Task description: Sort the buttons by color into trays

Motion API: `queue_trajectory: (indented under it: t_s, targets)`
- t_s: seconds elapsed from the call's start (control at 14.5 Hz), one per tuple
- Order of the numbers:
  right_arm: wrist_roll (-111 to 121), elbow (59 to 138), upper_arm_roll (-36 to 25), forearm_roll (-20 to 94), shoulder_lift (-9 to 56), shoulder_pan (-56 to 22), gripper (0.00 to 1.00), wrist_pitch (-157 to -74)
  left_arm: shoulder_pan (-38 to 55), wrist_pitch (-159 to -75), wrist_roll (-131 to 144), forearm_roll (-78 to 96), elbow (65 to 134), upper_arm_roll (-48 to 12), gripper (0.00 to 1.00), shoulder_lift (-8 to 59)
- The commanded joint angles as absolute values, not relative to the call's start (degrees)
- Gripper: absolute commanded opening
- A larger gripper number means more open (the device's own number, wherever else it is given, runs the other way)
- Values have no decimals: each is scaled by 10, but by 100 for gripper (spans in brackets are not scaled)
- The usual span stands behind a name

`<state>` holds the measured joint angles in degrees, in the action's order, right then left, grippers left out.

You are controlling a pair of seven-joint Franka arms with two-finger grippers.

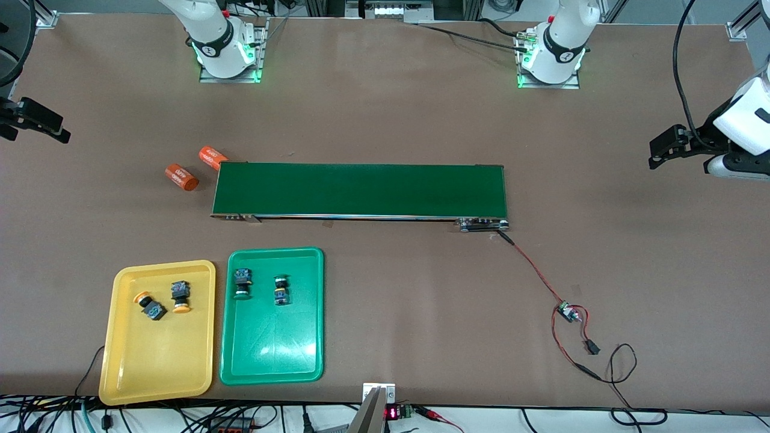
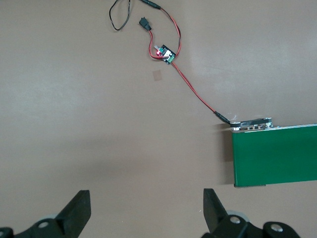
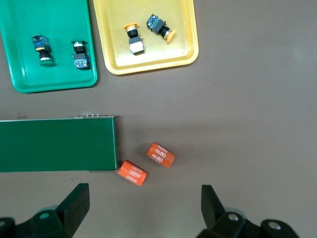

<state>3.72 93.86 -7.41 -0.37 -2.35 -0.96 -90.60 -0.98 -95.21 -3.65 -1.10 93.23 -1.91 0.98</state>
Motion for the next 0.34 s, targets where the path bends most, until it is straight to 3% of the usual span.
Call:
queue_trajectory:
  t_s: [0.0, 0.28]
  targets:
    - [31, 947, -69, -14, -33, -9, 100, -896, -11, -940, -40, -6, 924, -19, 100, 8]
    - [25, 940, -69, -11, -29, -9, 100, -896, -9, -940, -40, -6, 924, -22, 100, 8]
